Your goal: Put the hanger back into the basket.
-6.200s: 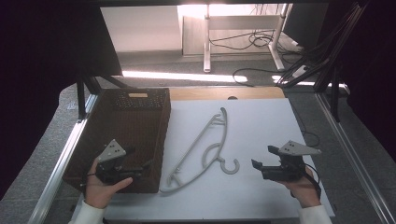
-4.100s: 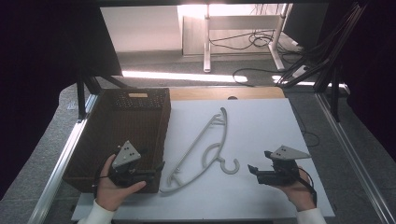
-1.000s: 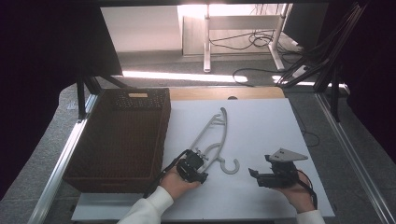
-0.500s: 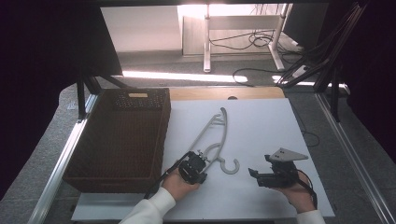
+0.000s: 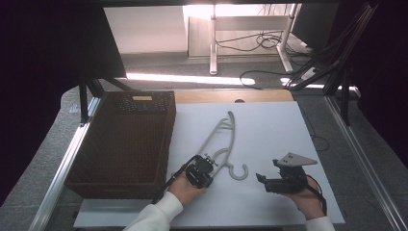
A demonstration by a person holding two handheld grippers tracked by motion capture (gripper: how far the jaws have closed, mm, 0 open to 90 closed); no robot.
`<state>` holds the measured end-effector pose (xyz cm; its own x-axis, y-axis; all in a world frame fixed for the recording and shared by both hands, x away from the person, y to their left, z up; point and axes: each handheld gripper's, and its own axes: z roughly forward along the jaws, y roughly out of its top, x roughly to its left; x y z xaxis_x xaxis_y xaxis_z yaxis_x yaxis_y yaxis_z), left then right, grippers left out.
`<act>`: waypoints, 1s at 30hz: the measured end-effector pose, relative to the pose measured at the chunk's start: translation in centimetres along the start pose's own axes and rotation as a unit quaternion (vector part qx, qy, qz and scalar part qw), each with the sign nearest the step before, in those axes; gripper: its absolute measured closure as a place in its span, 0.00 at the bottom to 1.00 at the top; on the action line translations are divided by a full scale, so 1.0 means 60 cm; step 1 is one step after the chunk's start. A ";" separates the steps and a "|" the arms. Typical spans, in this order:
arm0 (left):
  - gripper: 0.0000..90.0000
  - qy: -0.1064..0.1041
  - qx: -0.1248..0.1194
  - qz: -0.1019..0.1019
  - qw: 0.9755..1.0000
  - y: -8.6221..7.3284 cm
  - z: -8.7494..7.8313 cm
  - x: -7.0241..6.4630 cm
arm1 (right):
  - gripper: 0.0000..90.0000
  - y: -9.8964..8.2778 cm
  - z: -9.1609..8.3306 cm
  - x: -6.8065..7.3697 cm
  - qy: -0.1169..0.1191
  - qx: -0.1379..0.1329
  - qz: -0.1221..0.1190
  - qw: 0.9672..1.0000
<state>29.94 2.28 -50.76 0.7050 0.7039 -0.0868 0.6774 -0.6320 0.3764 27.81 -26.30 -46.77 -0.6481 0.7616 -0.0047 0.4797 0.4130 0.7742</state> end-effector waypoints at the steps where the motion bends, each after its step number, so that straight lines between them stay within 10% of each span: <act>1: 0.91 -0.002 0.001 -0.001 1.000 0.000 0.000 0.001 | 0.21 0.000 0.000 0.000 -0.001 -0.001 0.000 1.000; 9: 0.91 -0.009 -0.002 -0.005 1.000 -0.001 -0.004 0.008 | 0.21 -0.001 -0.004 -0.005 -0.007 -0.004 0.002 1.000; 16: 0.91 -0.056 -0.032 -0.028 0.998 -0.004 -0.029 0.023 | 0.21 -0.004 -0.017 -0.025 -0.027 -0.014 0.018 0.999; 30: 0.91 -0.129 -0.123 -0.061 0.982 -0.003 -0.112 0.041 | 0.21 -0.008 -0.029 -0.042 -0.047 -0.023 0.034 0.998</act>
<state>30.15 6.32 -44.88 0.6736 0.6437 -0.3632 0.7104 -0.4284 0.5583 28.21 -29.29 -46.02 -0.5559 0.8312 -0.0085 0.4914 0.3369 0.8031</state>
